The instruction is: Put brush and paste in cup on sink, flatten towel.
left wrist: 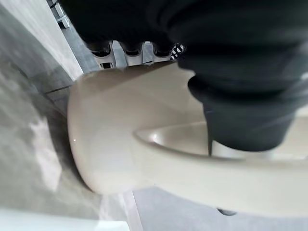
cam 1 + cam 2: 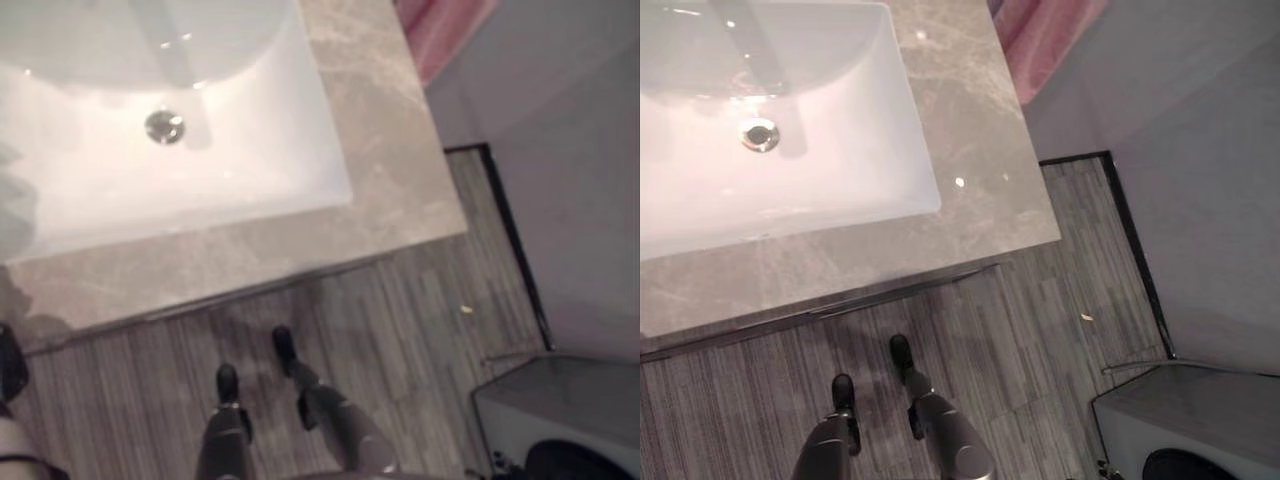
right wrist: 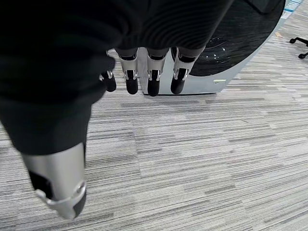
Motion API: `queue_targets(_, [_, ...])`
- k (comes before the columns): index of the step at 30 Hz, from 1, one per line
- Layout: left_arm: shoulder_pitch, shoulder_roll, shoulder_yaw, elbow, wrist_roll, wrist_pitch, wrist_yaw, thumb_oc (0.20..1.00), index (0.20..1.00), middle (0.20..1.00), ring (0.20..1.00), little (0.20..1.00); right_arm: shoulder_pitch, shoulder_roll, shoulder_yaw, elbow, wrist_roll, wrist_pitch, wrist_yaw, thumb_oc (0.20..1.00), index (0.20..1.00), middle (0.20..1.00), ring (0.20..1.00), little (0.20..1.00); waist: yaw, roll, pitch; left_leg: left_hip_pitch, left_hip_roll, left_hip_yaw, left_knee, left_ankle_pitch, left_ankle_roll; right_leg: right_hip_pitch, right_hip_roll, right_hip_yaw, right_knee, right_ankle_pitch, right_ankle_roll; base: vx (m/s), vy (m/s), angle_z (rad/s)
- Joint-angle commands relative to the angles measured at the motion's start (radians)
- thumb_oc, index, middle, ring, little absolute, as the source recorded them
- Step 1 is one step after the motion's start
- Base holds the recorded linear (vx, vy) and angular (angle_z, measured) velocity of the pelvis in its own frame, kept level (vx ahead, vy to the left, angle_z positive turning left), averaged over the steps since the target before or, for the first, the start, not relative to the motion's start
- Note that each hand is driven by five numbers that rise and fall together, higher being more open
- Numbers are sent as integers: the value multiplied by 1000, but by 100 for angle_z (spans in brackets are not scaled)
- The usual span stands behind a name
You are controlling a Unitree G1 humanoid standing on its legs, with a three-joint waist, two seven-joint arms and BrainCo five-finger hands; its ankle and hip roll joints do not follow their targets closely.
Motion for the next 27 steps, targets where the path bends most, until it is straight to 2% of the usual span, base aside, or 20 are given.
queue_targets(1, [228, -62, -23, 92, 25, 87, -8, 1000, 1000, 1000, 1000, 1000, 48, -28, -14, 12, -23, 16, -6, 1000, 1000, 1000, 1000, 1000, 33, -108, 53, 106, 13, -28, -185, 71, 42, 57, 35, -17, -2, -68, 21, -13, -31, 3])
queue_targets(6, [240, -64, -15, 77, 35, 98, -12, 1000, 1000, 1000, 1000, 1000, 56, -19, -17, 21, -21, 19, -6, 1000, 1000, 1000, 1000, 1000, 38, -121, 49, 132, 17, -40, -192, 67, 40, 77, 42, -36, 14, -84, 16, -1, -58, 6])
queue_targets(12, [268, -80, -1, 60, 29, 114, -36, 1000, 1000, 1000, 1000, 1000, 77, -2, -24, 34, -27, 28, 2, 1000, 1000, 1000, 1000, 1000, 44, -145, 21, 167, 28, -60, -167, 40, 34, 85, 58, -84, 108, -140, 18, 18, -72, 13])
queue_targets(13, [283, -85, 5, 56, 21, 114, -51, 432, 432, 432, 432, 432, 83, 2, -28, 36, -28, 32, 3, 1000, 1000, 1000, 1000, 1000, 43, -148, 16, 168, 30, -60, -140, 24, 34, 88, 62, -89, 129, -154, 16, 37, -52, 14])
queue_targets(14, [298, -86, 11, 57, 18, 116, -60, 200, 200, 200, 200, 200, 92, 3, -31, 27, -30, 35, 8, 1000, 1000, 1000, 1000, 1000, 42, -151, 11, 168, 31, -62, -112, 8, 34, 93, 67, -92, 146, -166, 15, 37, -53, 9])
queue_targets(18, [380, -96, 31, 75, 61, 136, -101, 200, 200, 200, 200, 200, 121, -8, -53, 19, -42, 43, 23, 1000, 1000, 1000, 1000, 1000, 36, -156, -12, 161, 32, -72, -3, -57, 43, 126, 87, -94, 171, -193, 16, 12, -20, 4])
queue_targets(23, [437, -79, 67, 124, 72, 150, -129, 200, 200, 200, 200, 200, 126, -16, -79, 71, -44, 51, 28, 1000, 1000, 1000, 1000, 1000, 22, -153, -56, 187, 50, -43, 17, -86, 51, 170, 106, -61, 147, -181, 26, 5, 3, -13])
queue_targets(27, [490, -105, 120, 128, 42, 149, -154, 200, 200, 200, 200, 200, 132, -5, -76, 100, -94, 67, 37, 1000, 1000, 1000, 1000, 1000, 29, -139, -78, 224, 55, -11, 7, -93, 57, 198, 110, -28, 132, -170, 31, -13, 42, -27])
